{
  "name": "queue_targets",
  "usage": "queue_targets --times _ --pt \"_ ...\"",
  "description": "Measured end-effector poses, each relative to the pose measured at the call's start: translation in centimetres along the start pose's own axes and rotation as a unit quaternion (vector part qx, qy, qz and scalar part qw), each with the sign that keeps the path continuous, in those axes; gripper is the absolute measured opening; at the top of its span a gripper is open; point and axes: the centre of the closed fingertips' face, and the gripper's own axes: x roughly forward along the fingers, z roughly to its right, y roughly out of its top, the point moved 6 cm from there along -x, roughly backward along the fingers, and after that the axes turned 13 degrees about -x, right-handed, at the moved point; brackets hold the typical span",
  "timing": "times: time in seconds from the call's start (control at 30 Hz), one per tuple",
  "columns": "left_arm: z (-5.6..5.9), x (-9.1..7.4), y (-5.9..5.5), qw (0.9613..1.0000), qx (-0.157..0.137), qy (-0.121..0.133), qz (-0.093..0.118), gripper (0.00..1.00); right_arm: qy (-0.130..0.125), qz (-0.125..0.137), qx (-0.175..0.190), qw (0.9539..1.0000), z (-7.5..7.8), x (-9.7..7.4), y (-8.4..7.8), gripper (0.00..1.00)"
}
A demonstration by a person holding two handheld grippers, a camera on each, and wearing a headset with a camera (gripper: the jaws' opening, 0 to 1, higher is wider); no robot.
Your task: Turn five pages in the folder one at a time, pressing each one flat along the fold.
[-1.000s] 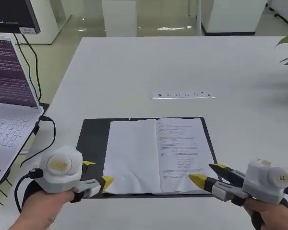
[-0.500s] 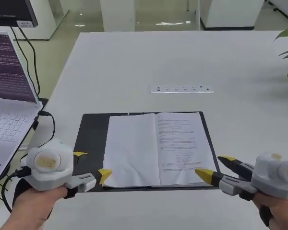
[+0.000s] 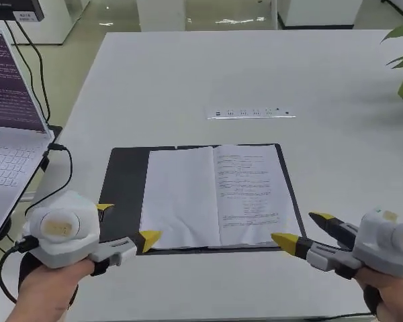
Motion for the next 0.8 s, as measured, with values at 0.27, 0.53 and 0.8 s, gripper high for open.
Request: queue_targets --times 0.27,0.53,0.8 --pt "0.8 0.4 -0.8 0.9999 0.002 0.0 -0.01 0.68 -0.01 0.0 0.006 0.9999 -0.1 -0.6 -0.3 0.74" --pt "1.3 1.0 -0.9 0.9998 0.008 0.0 -0.019 0.68 -0.011 -0.009 0.009 0.9999 -0.3 -0.8 -1.1 0.74" --pt "2.4 1.9 -0.7 0.9994 0.016 -0.011 -0.028 0.68 -0.013 -0.012 0.015 0.9997 0.0 -1.1 -1.5 0.74"
